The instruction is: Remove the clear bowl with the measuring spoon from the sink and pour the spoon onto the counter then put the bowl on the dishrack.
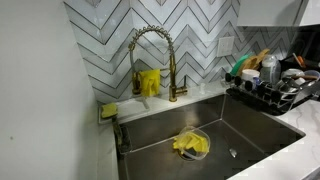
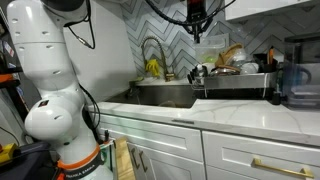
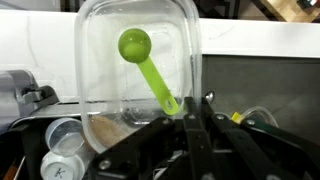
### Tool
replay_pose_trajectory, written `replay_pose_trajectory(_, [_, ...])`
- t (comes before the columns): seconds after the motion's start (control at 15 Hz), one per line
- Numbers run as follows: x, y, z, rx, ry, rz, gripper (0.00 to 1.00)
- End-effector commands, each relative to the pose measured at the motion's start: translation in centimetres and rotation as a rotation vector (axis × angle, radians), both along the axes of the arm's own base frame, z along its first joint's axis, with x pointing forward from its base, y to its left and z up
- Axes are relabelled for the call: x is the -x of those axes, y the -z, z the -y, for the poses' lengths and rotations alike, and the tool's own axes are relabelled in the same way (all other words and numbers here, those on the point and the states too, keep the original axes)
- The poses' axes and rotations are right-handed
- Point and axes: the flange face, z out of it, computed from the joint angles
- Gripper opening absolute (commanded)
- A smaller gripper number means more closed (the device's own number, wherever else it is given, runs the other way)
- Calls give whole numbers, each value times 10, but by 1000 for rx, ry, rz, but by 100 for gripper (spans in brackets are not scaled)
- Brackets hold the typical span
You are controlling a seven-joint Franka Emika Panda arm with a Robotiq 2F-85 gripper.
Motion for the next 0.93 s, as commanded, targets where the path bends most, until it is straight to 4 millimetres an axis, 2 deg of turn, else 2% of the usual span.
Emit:
replay_pose_trajectory(0.0, [18,15,15,-138,-25,-76,2])
replay_pose_trajectory(0.27, [25,33,45,-325,-3,-133,2])
replay_pose_trajectory(0.33, [12,29,32,-235,-10,-117,2])
replay_pose_trajectory(0.4, [11,31,39,-246,0,-120,7])
replay_pose_trajectory(0.53, [10,31,39,-245,-1,-119,7])
replay_pose_trajectory(0.6, [10,31,35,-244,-6,-119,2])
replay_pose_trajectory(0.67, [10,34,36,-293,-31,-140,2])
replay_pose_trajectory(0.87, [11,59,64,-385,-22,-226,2])
